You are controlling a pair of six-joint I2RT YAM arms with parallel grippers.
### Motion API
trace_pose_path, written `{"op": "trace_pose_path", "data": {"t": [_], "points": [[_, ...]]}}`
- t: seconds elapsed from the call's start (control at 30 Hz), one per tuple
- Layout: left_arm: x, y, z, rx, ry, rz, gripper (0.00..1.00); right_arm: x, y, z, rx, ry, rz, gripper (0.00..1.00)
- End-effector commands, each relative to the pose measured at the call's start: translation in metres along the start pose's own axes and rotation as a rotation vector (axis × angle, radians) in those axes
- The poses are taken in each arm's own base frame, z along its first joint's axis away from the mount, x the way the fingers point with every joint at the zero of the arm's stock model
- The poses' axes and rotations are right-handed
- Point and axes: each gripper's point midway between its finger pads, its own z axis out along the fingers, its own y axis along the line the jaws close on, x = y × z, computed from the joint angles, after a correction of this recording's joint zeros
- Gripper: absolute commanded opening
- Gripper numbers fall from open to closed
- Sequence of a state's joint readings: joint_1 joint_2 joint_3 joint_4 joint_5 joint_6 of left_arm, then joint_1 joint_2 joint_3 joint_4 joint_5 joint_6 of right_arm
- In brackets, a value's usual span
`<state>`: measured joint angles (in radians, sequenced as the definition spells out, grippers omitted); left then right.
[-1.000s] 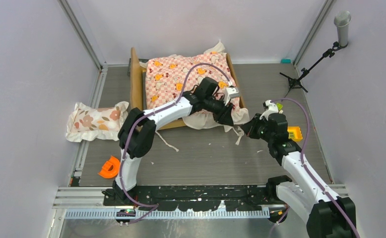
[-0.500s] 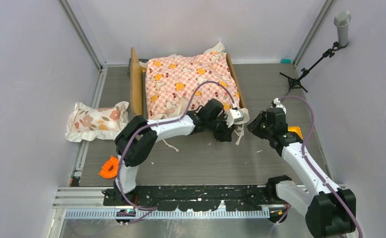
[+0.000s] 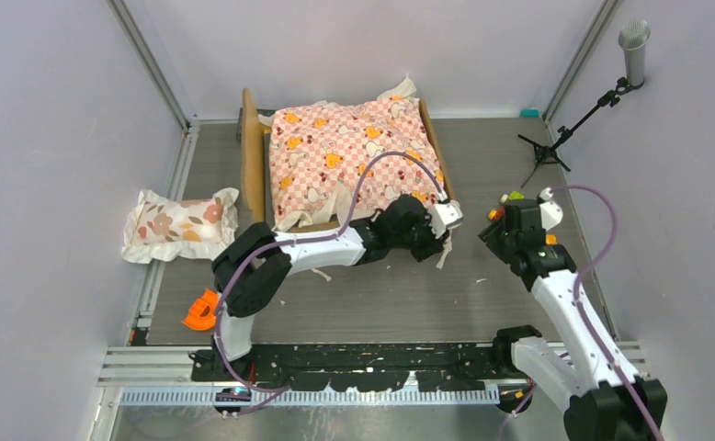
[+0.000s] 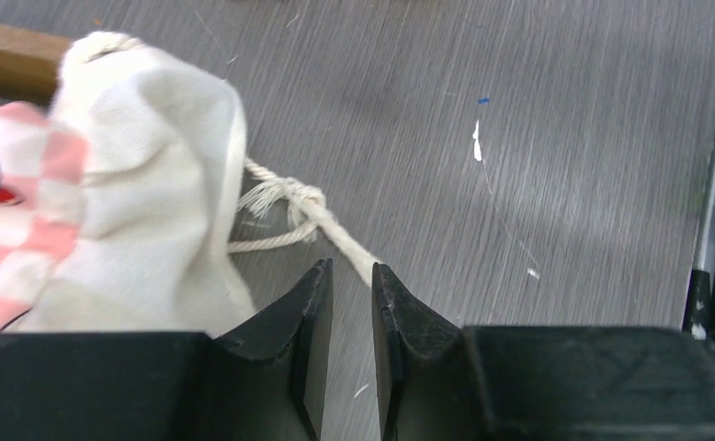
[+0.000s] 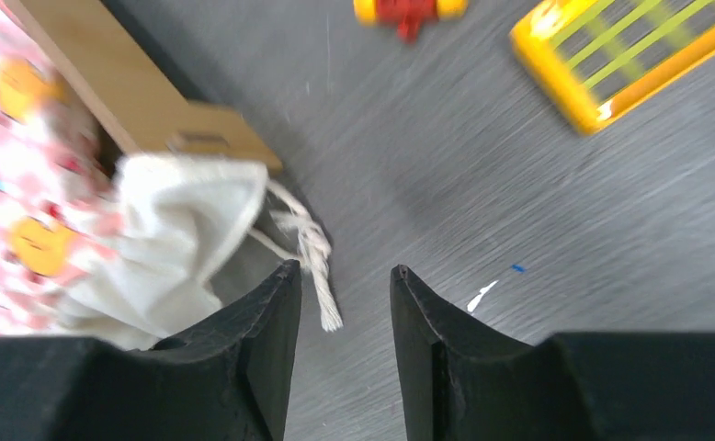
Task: Set up the pet bed
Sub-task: Tie the ropes to the bed frame.
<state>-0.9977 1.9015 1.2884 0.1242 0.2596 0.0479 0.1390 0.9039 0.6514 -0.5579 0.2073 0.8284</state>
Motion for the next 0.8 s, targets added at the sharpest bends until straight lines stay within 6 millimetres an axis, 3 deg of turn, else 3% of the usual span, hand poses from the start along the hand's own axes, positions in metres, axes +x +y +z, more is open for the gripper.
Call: {"op": "trace_pose_path", "data": {"t": [0.0, 0.23, 0.43, 0.6, 0.77], "points": [[-0.026, 0.003, 0.025, -0.145, -0.069, 0.017, 0.25, -0.077, -0.014, -0.065, 0.109, -0.296, 0.098, 0.47], [-0.021, 0.009, 0.060, -0.378, 0.074, 0.010, 0.22, -0.145, -0.011, -0.182, 0.016, -0.565, 0.186, 0.47], [-0.009, 0.015, 0.075, -0.502, 0.186, -0.034, 0.22, -0.171, -0.014, -0.259, -0.073, -0.685, 0.245, 0.47], [0.008, 0.023, 0.074, -0.630, 0.289, -0.041, 0.20, -0.180, -0.024, -0.296, -0.096, -0.753, 0.263, 0.47], [0.022, 0.024, 0.082, -0.667, 0.360, -0.071, 0.19, -0.178, -0.026, -0.300, -0.105, -0.755, 0.258, 0.47]]}}
